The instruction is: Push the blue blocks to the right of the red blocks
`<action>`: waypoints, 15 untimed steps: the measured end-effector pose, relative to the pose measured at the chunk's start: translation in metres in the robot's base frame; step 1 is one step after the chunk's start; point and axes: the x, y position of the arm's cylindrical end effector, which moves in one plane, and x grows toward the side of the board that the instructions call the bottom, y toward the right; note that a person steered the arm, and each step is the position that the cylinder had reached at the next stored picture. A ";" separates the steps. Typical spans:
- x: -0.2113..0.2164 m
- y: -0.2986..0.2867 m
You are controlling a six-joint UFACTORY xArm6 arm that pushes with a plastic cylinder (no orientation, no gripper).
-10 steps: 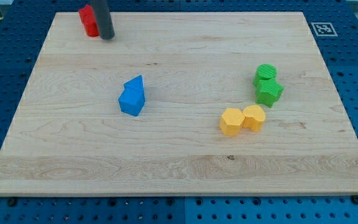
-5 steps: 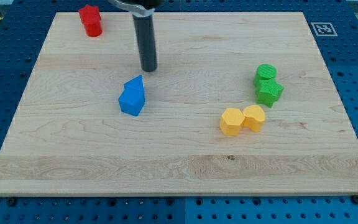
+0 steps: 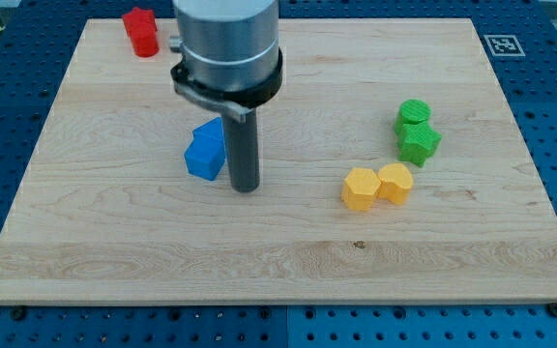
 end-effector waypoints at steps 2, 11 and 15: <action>0.008 -0.050; -0.200 -0.025; -0.242 -0.023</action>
